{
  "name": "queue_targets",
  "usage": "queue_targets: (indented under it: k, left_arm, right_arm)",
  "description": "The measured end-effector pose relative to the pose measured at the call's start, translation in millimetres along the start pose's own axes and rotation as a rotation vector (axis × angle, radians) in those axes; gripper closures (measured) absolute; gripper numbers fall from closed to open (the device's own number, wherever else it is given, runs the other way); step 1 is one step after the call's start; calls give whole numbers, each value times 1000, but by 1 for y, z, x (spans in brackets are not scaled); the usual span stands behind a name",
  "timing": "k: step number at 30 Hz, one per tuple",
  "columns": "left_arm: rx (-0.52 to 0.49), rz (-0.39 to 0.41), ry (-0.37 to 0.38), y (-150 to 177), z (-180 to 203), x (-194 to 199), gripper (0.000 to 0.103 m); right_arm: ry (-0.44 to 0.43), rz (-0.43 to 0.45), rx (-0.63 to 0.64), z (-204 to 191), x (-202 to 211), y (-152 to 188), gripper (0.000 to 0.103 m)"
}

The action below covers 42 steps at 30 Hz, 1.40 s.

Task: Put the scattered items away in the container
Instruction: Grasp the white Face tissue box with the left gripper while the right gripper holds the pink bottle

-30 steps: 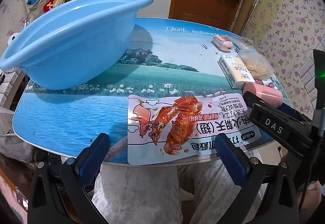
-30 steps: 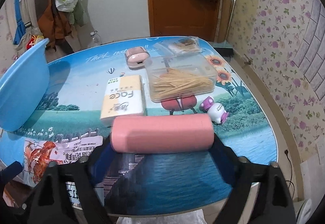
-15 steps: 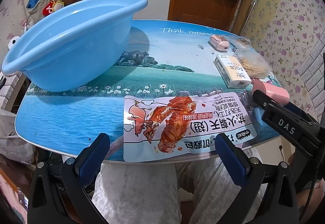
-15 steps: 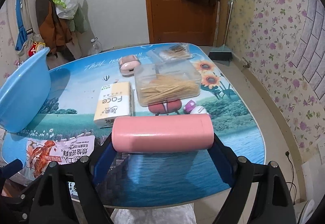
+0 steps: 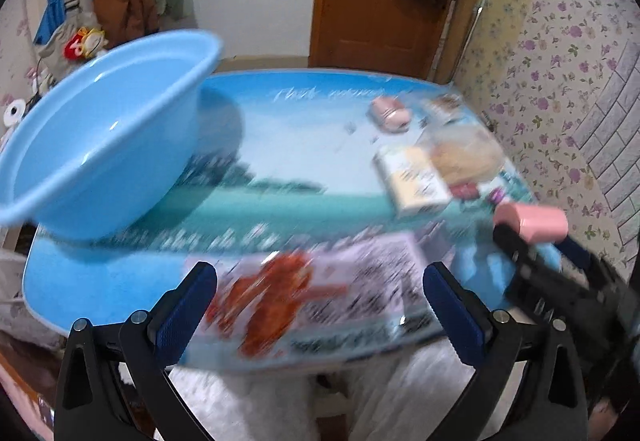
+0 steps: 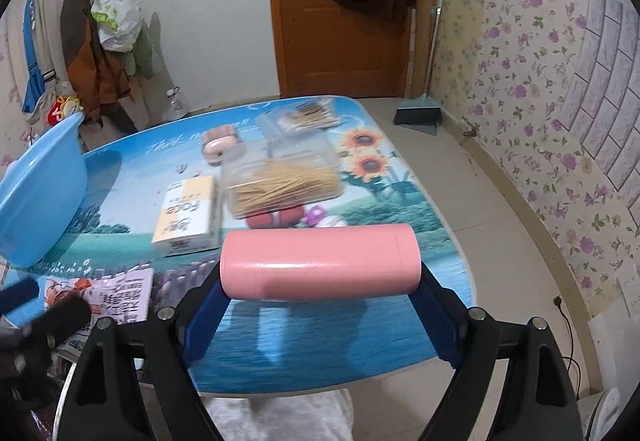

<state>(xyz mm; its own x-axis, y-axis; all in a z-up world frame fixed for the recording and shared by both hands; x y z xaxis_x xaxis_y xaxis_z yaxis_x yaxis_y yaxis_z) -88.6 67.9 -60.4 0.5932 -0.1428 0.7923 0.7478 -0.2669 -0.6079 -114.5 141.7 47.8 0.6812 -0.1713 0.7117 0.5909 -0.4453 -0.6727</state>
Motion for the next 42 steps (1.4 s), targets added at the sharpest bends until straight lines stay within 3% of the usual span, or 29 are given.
queue_targets:
  k: [7, 16, 18, 19, 24, 26, 33, 42]
  left_arm:
    - [-16, -9, 15, -40, 31, -30, 0]
    - [13, -75, 16, -57, 46, -68, 1]
    - [21, -91, 15, -55, 45, -73, 10]
    - [22, -97, 14, -54, 46, -77, 20]
    - [-9, -67, -12, -53, 47, -77, 42]
    - [-23, -57, -18, -54, 47, -77, 58]
    - [-36, -34, -9, -52, 43, -69, 59]
    - [2, 104, -13, -46, 16, -4, 59]
  right_arm:
    - [27, 22, -16, 24, 4, -9, 15]
    - [42, 26, -30, 46, 2, -14, 15]
    - [45, 24, -39, 51, 1, -15, 15]
    - [47, 22, -45, 53, 0, -15, 15]
    - [42, 15, -59, 59, -3, -15, 15]
    - [38, 14, -55, 57, -3, -15, 15]
    - [27, 35, -32, 46, 4, -15, 15]
    - [21, 82, -12, 28, 21, -25, 15]
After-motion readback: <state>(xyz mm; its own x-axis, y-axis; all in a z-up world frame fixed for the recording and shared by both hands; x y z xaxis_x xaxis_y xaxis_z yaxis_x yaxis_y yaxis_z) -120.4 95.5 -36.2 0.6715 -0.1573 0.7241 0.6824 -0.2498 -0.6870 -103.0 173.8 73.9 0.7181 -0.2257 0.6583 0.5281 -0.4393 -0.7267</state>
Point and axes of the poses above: each gripper's, at about its wrist camera, not at the fingertips, and x roughly against the way its jaws point, z to its right, y to its underside, the point moved 6 cm from there along -x, roughly the way its jaws point, and after that the axes turned 14 degrees about -x, right-handed, at the moved point
